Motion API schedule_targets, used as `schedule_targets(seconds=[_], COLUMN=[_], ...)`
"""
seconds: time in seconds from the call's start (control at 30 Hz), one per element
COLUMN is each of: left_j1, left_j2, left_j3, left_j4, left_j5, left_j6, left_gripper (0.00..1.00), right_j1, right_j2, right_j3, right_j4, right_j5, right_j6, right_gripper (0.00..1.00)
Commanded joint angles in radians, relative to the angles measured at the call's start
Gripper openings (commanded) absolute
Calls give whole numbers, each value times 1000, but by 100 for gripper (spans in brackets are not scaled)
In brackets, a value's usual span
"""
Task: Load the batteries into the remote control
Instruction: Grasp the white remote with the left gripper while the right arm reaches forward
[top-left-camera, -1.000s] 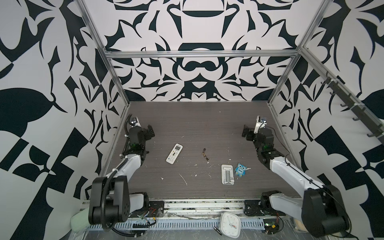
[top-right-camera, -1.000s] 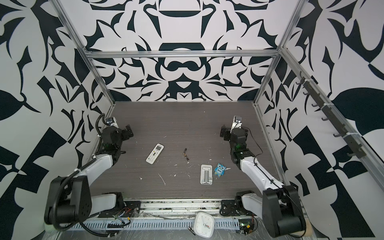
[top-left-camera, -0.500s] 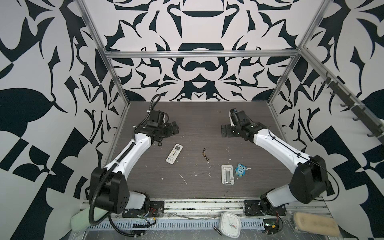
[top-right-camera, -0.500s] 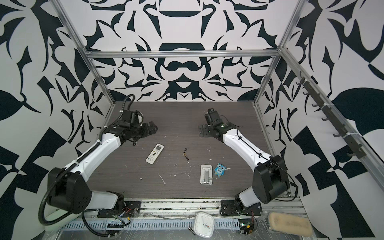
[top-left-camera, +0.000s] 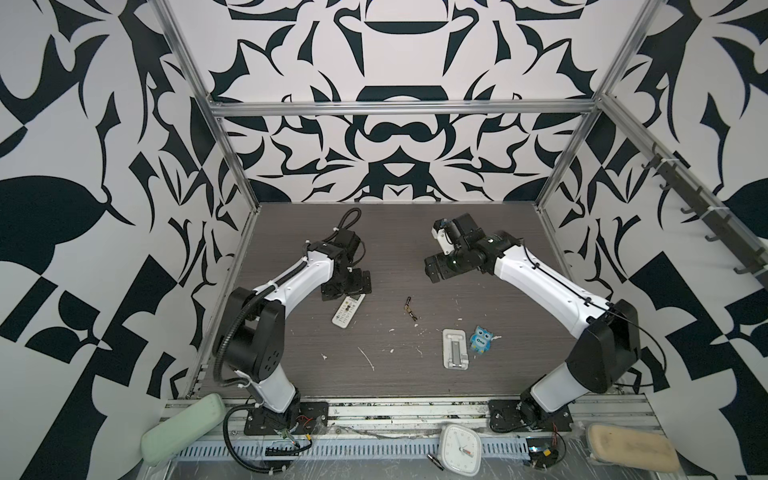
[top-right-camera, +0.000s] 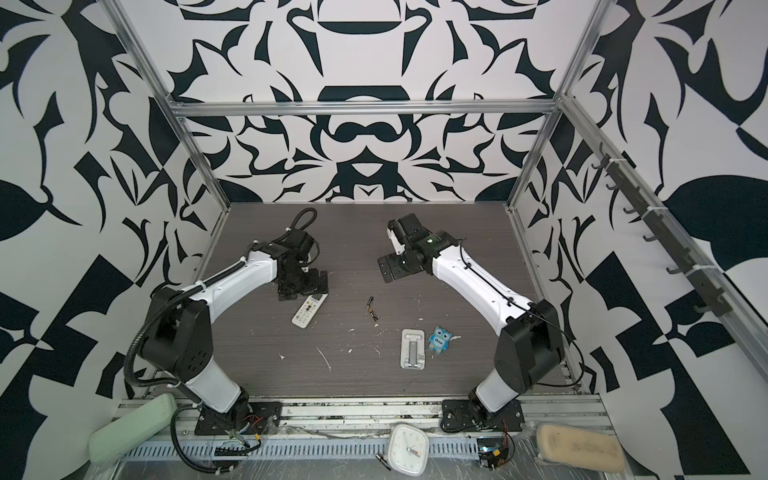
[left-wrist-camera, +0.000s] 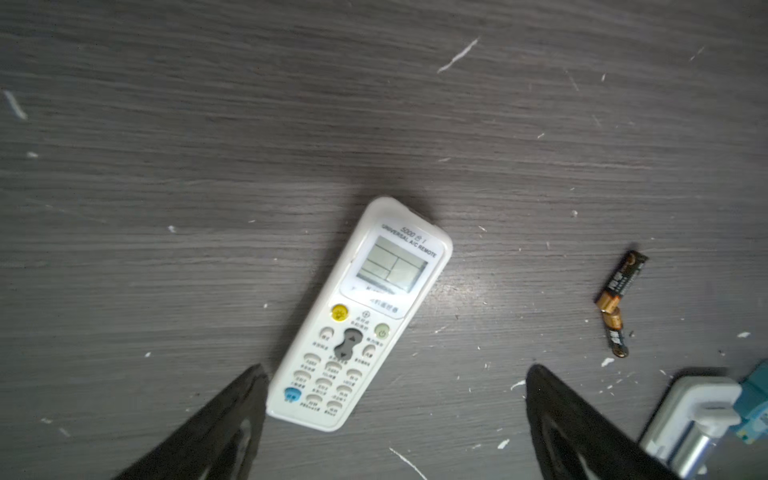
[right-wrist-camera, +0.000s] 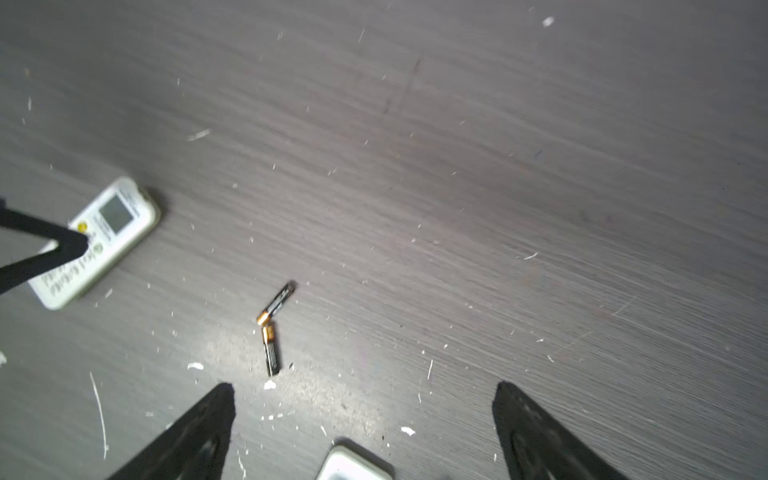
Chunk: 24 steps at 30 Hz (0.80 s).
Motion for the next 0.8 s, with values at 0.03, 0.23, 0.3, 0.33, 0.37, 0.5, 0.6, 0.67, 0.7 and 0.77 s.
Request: schedule_targets(seconds=[0.03,0.23,0.3,0.33,0.37,0.5,0.6,0.67,0.7,0.77], left_j1=[-35,-39,-38,-38,-39,-38,-37,-37,-37,-37], left_j2=[101,216,239,244,248,269,299,314,322,327], left_j3=[75,163,176,176,176,186,207,220,224,232], left_j4=[-150,-193,-203,-203,-201,-184,-184,-178,-176,-174], left_j5=[-76,-106,-118,-120,-123,-122,-127,-124,-119,-116], left_j6=[19,20,19,19,21,38,53,56,56,53], left_gripper=[99,99,99,99,99,100,98,93,91,86], right_j1=[3,5,5,5,5,4,4,5,4,5], right_j2=[-1,-10,-21,-26,-29,-29,-26,-28,-29,-33], right_j3=[6,7,2,-1,-3,-16,-21,-20,-20,-20], right_j4=[-11,-12,-8,-7,-4,4,9,12,12,15], right_j5=[-107,-145,-137,-135,-137,-149,-156,-158,-158,-158], right_j6=[-33,-31,-30,-30,-30,-20,-18,-20,-21,-23], right_gripper=[100,99,99,99,99,99,99,98,98,98])
